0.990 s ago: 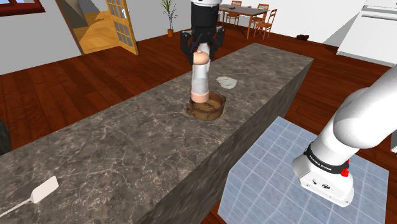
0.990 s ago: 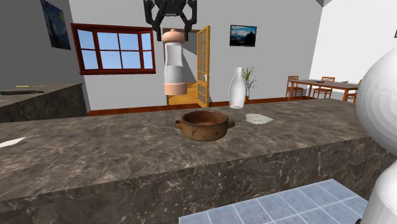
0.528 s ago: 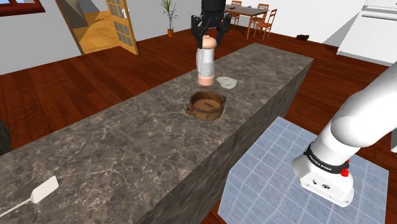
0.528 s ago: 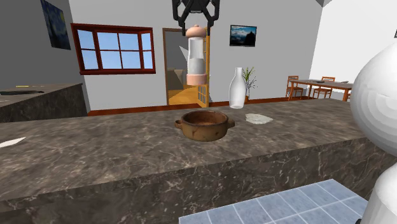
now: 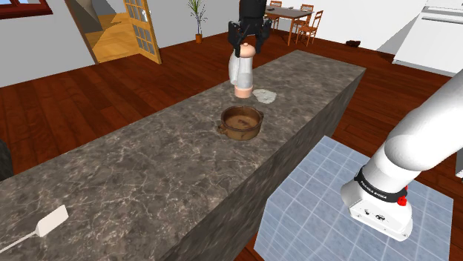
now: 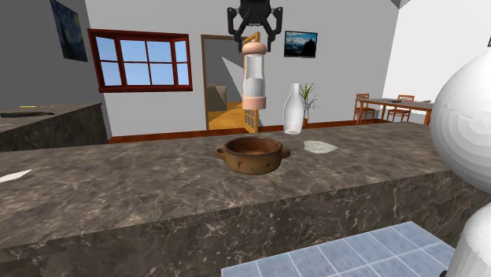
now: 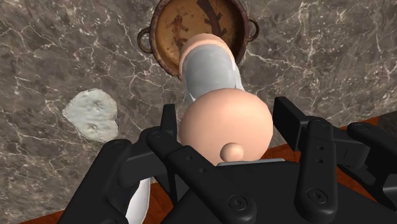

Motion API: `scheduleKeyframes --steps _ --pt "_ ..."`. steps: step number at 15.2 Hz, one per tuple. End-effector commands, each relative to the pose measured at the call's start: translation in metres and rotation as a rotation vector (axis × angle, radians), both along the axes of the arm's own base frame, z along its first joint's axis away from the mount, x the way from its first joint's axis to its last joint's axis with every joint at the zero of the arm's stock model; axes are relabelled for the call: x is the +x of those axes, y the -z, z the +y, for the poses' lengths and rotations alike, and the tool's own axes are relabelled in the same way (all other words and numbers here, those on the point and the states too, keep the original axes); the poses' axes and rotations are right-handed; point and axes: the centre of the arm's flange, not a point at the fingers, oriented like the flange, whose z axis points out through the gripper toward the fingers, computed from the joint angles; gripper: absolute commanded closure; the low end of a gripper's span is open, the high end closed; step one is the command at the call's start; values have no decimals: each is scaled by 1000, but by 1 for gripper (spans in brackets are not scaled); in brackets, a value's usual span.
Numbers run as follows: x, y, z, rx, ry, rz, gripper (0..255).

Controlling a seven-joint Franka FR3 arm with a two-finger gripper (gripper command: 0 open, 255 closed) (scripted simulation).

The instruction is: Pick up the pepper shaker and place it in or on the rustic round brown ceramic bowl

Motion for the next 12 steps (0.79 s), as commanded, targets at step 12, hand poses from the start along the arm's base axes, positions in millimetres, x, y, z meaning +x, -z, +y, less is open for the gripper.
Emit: scheduleKeyframes --steps 12 --pt "0 68 0 0 0 -1 255"
